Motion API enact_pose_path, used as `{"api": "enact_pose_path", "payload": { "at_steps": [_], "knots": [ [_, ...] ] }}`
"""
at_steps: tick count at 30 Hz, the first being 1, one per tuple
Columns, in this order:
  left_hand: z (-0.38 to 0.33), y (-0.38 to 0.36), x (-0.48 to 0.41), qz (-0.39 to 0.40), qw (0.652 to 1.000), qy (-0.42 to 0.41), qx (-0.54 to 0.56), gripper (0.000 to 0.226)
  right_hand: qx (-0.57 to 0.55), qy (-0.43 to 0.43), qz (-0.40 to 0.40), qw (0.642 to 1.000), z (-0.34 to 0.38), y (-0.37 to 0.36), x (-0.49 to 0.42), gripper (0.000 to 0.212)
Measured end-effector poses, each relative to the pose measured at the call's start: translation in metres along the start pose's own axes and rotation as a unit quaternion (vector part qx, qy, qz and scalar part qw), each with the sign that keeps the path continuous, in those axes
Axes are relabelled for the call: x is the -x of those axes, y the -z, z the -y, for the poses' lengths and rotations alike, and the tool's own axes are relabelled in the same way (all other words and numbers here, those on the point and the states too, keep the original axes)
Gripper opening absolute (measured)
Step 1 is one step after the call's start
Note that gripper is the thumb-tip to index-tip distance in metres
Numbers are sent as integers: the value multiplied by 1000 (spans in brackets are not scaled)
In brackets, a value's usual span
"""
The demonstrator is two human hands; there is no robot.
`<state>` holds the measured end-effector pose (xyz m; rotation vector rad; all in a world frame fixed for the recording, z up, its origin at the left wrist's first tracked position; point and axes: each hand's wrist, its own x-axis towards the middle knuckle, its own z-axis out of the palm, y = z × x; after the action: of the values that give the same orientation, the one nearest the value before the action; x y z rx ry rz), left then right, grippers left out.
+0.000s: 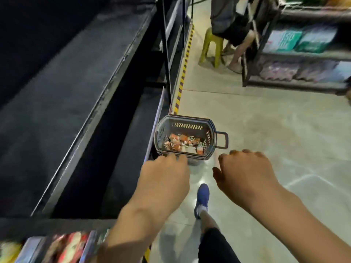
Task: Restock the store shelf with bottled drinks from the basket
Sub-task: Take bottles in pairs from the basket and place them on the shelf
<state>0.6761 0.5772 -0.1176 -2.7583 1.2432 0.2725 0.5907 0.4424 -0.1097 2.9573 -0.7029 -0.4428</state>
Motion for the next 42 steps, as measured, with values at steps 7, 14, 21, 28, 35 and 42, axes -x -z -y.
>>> {"api": "enact_pose_path", "payload": {
  "at_steps": [7, 14, 21, 28, 35, 42],
  "knots": [
    [6, -53, -205, 108, 993, 33, 23, 24, -23, 29, 93, 995, -52, -23, -189, 33],
    [31, -113, -366, 174, 981, 43, 70, 24, -12, 35, 155, 987, -82, -78, -354, 32],
    [54, -253, -490, 264, 950, 76, 147, 26, -21, 10, 222, 975, -73, -216, -498, 29],
    [79, -461, -601, 327, 929, 102, 138, 27, -76, -2, 248, 966, -46, -426, -625, 24],
    [107, -640, -678, 323, 915, 197, 141, 49, -148, -69, 276, 947, -31, -614, -729, 34],
    [115, -769, -729, 263, 800, 439, 312, 79, -72, 36, 244, 966, -21, -733, -806, 67]
  ]
}}
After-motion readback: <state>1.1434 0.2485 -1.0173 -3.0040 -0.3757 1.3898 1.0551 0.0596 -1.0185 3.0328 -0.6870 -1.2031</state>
